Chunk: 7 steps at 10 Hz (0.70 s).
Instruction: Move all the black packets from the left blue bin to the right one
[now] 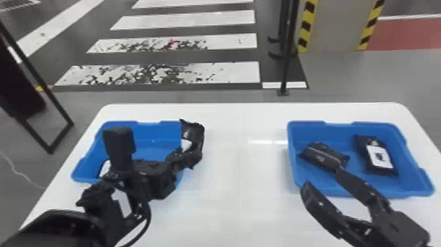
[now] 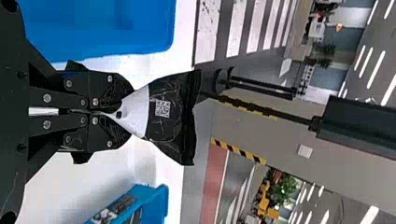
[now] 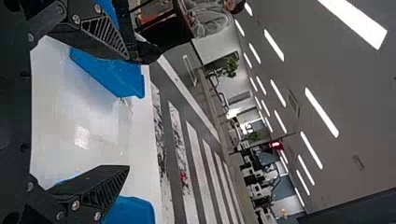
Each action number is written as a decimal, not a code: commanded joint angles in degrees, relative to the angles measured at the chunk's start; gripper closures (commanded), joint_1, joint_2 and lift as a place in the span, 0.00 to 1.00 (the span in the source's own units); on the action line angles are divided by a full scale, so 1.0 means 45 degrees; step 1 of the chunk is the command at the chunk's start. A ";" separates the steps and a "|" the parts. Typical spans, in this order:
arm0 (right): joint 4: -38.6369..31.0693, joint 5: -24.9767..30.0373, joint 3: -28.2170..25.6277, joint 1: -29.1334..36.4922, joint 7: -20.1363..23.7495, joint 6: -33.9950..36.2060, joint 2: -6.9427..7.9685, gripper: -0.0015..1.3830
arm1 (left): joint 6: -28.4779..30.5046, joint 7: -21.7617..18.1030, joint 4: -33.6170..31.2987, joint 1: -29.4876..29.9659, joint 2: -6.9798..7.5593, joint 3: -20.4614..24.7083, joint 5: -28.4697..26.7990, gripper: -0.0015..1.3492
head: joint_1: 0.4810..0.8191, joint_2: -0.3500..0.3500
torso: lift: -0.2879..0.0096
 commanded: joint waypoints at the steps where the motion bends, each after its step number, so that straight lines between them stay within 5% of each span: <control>1: 0.0257 -0.0111 0.0394 -0.0712 0.0151 0.0459 -0.0158 0.15 | 0.0011 -0.0161 -0.0394 0.0307 -0.0006 -0.0567 -0.0110 0.89 | 0.63 0.64 | 0.50; 7: 0.1600 -0.1685 0.1968 -0.2650 0.0093 0.0928 -0.0881 0.15 | 0.0105 -0.0825 -0.0675 0.0275 0.0111 -0.2675 0.0906 0.89 | 0.63 0.56 | 0.50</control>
